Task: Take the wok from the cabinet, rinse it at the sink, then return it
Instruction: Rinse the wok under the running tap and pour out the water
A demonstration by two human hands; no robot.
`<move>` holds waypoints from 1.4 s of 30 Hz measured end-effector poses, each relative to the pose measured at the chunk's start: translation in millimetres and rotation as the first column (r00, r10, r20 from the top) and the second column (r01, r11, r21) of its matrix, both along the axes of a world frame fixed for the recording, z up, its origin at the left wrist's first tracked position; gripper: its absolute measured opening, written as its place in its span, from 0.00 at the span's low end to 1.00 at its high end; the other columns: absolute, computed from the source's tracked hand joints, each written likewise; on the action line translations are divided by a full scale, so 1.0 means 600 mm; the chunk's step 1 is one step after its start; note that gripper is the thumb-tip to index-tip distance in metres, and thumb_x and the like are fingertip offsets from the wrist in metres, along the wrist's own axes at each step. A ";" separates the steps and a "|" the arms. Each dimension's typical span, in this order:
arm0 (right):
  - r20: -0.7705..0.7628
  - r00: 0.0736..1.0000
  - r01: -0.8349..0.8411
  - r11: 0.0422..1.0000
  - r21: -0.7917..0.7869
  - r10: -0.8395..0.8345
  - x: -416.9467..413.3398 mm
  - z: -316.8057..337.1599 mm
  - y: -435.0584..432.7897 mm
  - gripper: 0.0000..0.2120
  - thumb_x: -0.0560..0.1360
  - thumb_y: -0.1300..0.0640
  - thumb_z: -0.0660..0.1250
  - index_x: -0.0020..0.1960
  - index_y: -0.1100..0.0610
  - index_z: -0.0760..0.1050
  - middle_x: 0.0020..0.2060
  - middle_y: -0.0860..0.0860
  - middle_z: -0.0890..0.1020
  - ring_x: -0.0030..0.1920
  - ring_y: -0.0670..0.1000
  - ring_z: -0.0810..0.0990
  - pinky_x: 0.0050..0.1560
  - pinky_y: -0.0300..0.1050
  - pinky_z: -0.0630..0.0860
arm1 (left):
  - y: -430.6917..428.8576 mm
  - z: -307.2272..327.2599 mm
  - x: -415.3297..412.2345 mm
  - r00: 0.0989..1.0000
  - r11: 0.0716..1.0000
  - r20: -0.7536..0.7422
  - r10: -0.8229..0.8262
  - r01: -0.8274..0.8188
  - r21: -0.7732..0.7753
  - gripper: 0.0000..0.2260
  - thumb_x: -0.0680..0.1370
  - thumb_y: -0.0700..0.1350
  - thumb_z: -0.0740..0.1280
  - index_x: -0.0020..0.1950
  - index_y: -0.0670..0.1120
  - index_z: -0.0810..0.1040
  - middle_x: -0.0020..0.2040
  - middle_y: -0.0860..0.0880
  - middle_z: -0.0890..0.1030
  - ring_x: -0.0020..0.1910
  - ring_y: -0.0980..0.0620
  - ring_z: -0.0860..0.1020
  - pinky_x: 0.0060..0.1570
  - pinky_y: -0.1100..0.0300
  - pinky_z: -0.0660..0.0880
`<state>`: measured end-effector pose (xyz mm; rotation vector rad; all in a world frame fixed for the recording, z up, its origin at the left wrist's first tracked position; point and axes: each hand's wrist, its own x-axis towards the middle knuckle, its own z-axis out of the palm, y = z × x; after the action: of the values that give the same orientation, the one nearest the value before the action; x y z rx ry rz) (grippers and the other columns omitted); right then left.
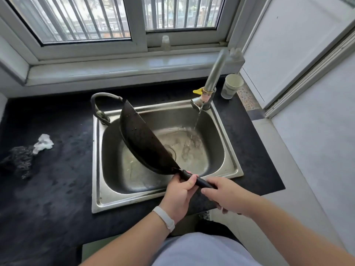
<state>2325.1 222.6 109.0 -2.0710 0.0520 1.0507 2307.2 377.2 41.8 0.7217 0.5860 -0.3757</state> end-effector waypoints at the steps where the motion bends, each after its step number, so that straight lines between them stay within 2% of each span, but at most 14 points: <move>1: 0.045 0.998 -0.042 0.996 -0.074 0.046 0.006 0.005 0.002 0.05 0.80 0.52 0.63 0.48 0.49 0.76 0.32 0.50 0.75 0.28 0.49 0.73 0.28 0.43 0.72 | -0.004 0.006 0.004 1.000 1.000 0.000 0.008 -0.008 0.010 0.03 0.80 0.31 0.64 0.50 0.38 0.72 0.45 0.40 0.78 0.46 0.47 0.82 0.48 0.58 0.81; 4: 0.167 0.974 -0.111 0.967 -0.229 0.151 0.009 0.016 0.011 0.10 0.81 0.49 0.62 0.41 0.49 0.71 0.32 0.48 0.76 0.30 0.47 0.73 0.31 0.43 0.69 | -0.007 0.018 0.010 1.000 1.000 -0.014 0.022 -0.022 0.006 0.02 0.80 0.32 0.64 0.49 0.37 0.74 0.41 0.43 0.80 0.41 0.48 0.83 0.42 0.60 0.81; 6: 0.192 0.966 -0.116 0.954 -0.275 0.173 0.000 0.016 0.015 0.10 0.80 0.49 0.62 0.44 0.54 0.73 0.35 0.53 0.79 0.33 0.52 0.76 0.34 0.48 0.73 | -0.007 0.021 0.006 0.999 0.999 -0.035 0.015 -0.014 0.033 0.02 0.79 0.32 0.65 0.50 0.37 0.75 0.41 0.44 0.80 0.41 0.50 0.83 0.42 0.60 0.80; 8: 0.181 0.975 -0.082 0.962 -0.259 0.132 -0.010 0.011 0.014 0.11 0.79 0.49 0.63 0.49 0.58 0.75 0.38 0.57 0.81 0.33 0.54 0.79 0.34 0.48 0.77 | -0.009 0.018 -0.001 0.999 0.996 -0.049 0.014 -0.010 0.088 0.03 0.79 0.34 0.67 0.51 0.37 0.76 0.42 0.44 0.81 0.42 0.51 0.83 0.44 0.60 0.80; 11: 0.175 0.983 -0.013 0.980 -0.200 0.049 -0.019 -0.002 0.008 0.12 0.78 0.49 0.65 0.48 0.60 0.75 0.33 0.54 0.78 0.25 0.48 0.77 0.21 0.38 0.71 | -0.012 0.017 -0.007 0.999 0.988 -0.014 0.029 -0.027 0.151 0.06 0.77 0.35 0.70 0.53 0.38 0.76 0.43 0.46 0.83 0.43 0.52 0.84 0.46 0.60 0.80; 15: 0.230 0.973 0.035 0.981 -0.189 0.010 -0.035 -0.024 0.009 0.09 0.76 0.50 0.67 0.46 0.57 0.76 0.35 0.54 0.80 0.28 0.48 0.76 0.26 0.41 0.71 | -0.011 0.020 -0.012 0.998 0.984 0.022 0.066 -0.069 0.165 0.08 0.77 0.35 0.70 0.55 0.37 0.75 0.44 0.45 0.82 0.44 0.53 0.84 0.46 0.61 0.80; 19: 0.257 0.967 0.029 0.990 -0.138 0.007 -0.028 -0.028 0.003 0.05 0.75 0.51 0.68 0.42 0.50 0.75 0.31 0.48 0.78 0.24 0.42 0.74 0.23 0.33 0.67 | -0.009 0.020 -0.015 0.994 0.991 0.031 0.104 -0.106 0.080 0.09 0.78 0.36 0.69 0.57 0.38 0.75 0.46 0.45 0.83 0.47 0.51 0.83 0.50 0.58 0.80; 23: 0.203 0.979 0.014 0.996 -0.084 0.003 -0.023 -0.029 0.002 0.06 0.76 0.53 0.68 0.45 0.55 0.78 0.29 0.49 0.76 0.22 0.42 0.72 0.22 0.35 0.69 | 0.001 0.011 -0.025 0.992 0.988 -0.021 0.124 -0.125 -0.086 0.11 0.81 0.36 0.64 0.63 0.40 0.74 0.53 0.43 0.85 0.52 0.46 0.84 0.50 0.54 0.81; 25: 0.139 0.990 0.038 0.999 -0.025 -0.034 -0.023 -0.030 0.004 0.04 0.77 0.54 0.67 0.45 0.54 0.78 0.29 0.52 0.76 0.22 0.47 0.74 0.22 0.39 0.71 | 0.007 0.008 -0.026 0.993 0.985 -0.040 0.114 -0.118 -0.125 0.12 0.80 0.37 0.63 0.64 0.41 0.74 0.52 0.42 0.85 0.52 0.46 0.84 0.50 0.54 0.81; 28: 0.047 0.996 0.068 0.996 0.058 -0.071 -0.019 -0.029 0.003 0.04 0.78 0.55 0.66 0.45 0.53 0.78 0.28 0.52 0.78 0.23 0.50 0.75 0.24 0.44 0.74 | 0.006 0.004 -0.021 0.992 0.990 -0.051 0.113 -0.117 -0.080 0.11 0.81 0.38 0.63 0.64 0.40 0.74 0.49 0.43 0.85 0.50 0.47 0.84 0.48 0.56 0.81; 35: -0.075 0.991 0.124 0.970 0.208 -0.111 0.003 -0.016 -0.025 0.06 0.76 0.55 0.65 0.43 0.57 0.76 0.29 0.54 0.78 0.22 0.53 0.73 0.22 0.43 0.71 | -0.017 0.025 0.001 0.994 0.994 0.034 0.105 -0.105 0.026 0.09 0.80 0.38 0.66 0.59 0.39 0.76 0.46 0.45 0.86 0.47 0.47 0.85 0.46 0.56 0.81; 39: -0.113 0.986 0.151 0.953 0.263 -0.124 0.021 -0.013 -0.049 0.08 0.76 0.54 0.66 0.45 0.59 0.77 0.29 0.55 0.79 0.23 0.52 0.74 0.23 0.42 0.72 | -0.034 0.043 0.015 0.994 0.992 0.078 0.071 -0.079 0.096 0.09 0.80 0.37 0.65 0.60 0.40 0.76 0.51 0.42 0.85 0.52 0.45 0.84 0.51 0.54 0.81; 42: -0.134 0.982 0.166 0.938 0.304 -0.130 0.033 -0.011 -0.062 0.07 0.76 0.54 0.66 0.40 0.52 0.78 0.30 0.55 0.79 0.23 0.52 0.74 0.22 0.42 0.72 | -0.044 0.055 0.027 0.994 0.988 0.094 0.053 -0.067 0.142 0.08 0.81 0.35 0.64 0.59 0.41 0.77 0.52 0.42 0.85 0.56 0.44 0.82 0.54 0.54 0.80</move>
<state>2344.9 185.2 102.1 -1.6933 0.0903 1.0100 2323.2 350.5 74.5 0.8545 0.5527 -0.2449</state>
